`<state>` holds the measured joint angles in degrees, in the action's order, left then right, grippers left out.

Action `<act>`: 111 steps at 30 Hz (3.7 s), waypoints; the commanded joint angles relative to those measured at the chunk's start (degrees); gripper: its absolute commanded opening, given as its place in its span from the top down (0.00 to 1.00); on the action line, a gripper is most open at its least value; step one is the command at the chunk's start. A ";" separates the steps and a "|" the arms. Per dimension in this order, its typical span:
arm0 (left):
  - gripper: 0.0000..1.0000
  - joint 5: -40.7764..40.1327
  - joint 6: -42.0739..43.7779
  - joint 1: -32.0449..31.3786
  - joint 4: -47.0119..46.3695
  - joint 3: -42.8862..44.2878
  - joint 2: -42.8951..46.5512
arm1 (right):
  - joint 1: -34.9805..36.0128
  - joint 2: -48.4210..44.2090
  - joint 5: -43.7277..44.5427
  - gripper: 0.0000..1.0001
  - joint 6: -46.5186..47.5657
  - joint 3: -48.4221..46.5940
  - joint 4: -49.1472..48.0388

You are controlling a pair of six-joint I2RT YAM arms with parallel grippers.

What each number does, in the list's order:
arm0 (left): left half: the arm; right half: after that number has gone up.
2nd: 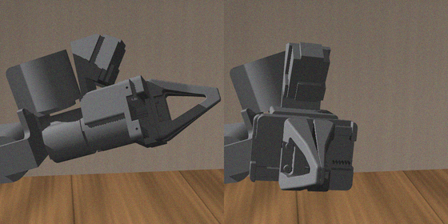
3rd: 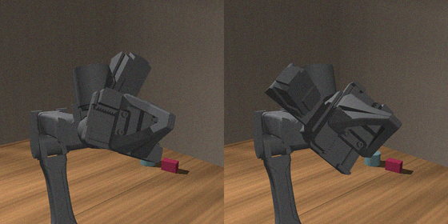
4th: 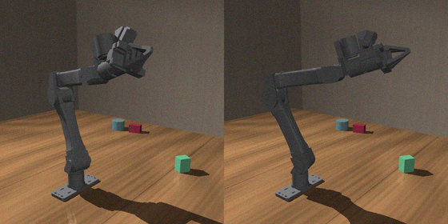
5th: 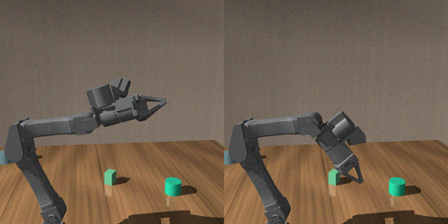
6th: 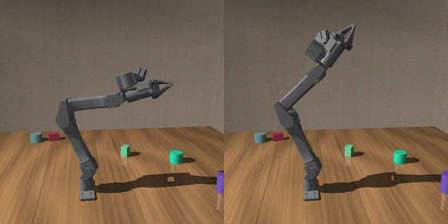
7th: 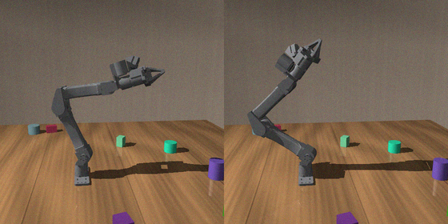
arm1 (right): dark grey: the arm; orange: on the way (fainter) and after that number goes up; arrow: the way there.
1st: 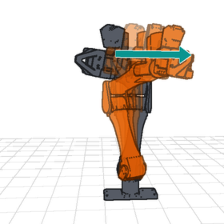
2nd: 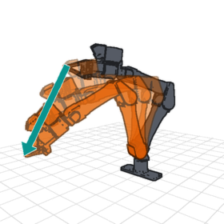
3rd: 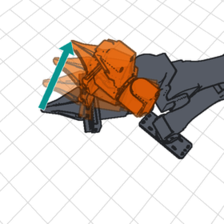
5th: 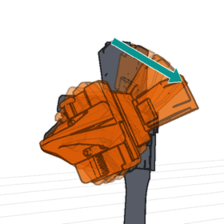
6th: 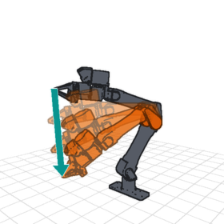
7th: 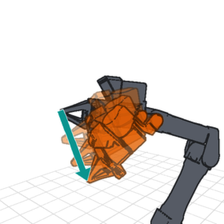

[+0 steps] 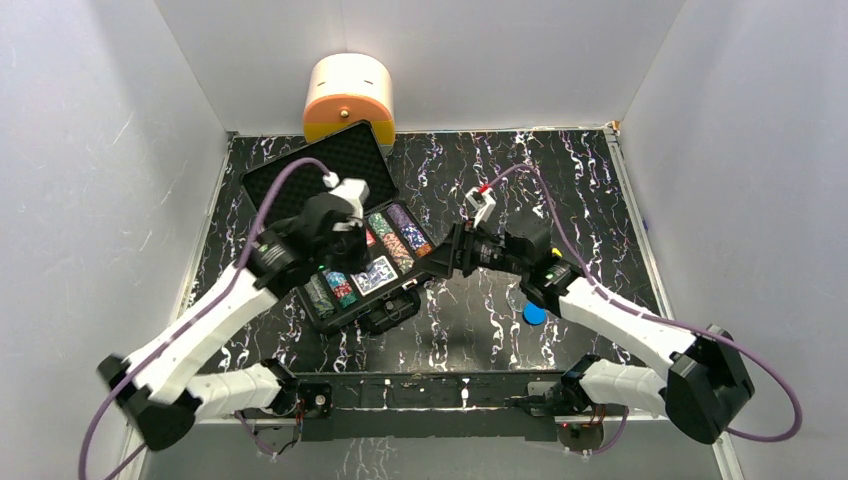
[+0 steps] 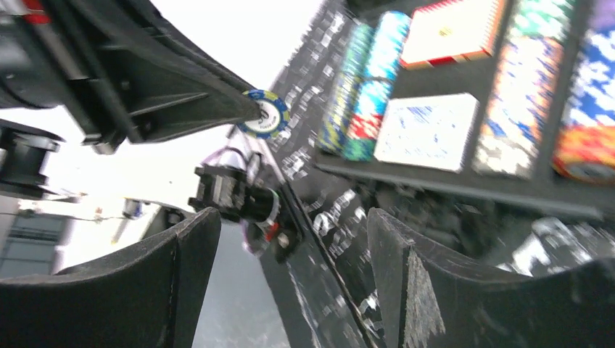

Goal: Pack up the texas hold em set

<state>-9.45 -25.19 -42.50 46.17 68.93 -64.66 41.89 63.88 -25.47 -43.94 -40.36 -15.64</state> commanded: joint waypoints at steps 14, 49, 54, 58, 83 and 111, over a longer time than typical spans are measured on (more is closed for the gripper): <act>1.00 19.07 -11.03 -0.21 -38.33 -8.59 17.36 | 5.56 7.23 -1.23 0.47 -15.75 -2.40 -48.99; 0.29 -16.07 10.95 -0.21 -22.71 22.09 16.36 | 20.69 31.95 1.34 1.00 59.86 -27.97 7.15; 0.28 -17.19 11.82 -0.21 -21.64 22.66 16.81 | 26.35 41.35 6.18 1.00 67.31 -35.81 12.36; 0.28 -18.81 10.76 -0.21 -21.13 23.50 17.40 | 26.91 45.24 5.39 1.00 67.69 -39.00 11.55; 0.27 -20.47 13.28 -0.21 -20.23 22.89 16.81 | 28.25 53.28 15.74 0.80 77.55 -46.38 16.64; 0.26 -22.44 14.70 -0.19 -18.83 23.27 15.28 | 24.21 37.86 11.97 0.50 54.62 -36.67 6.08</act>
<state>-30.65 -11.20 -42.59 27.31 91.42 -48.56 67.35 105.93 -13.98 16.82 -79.29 -2.22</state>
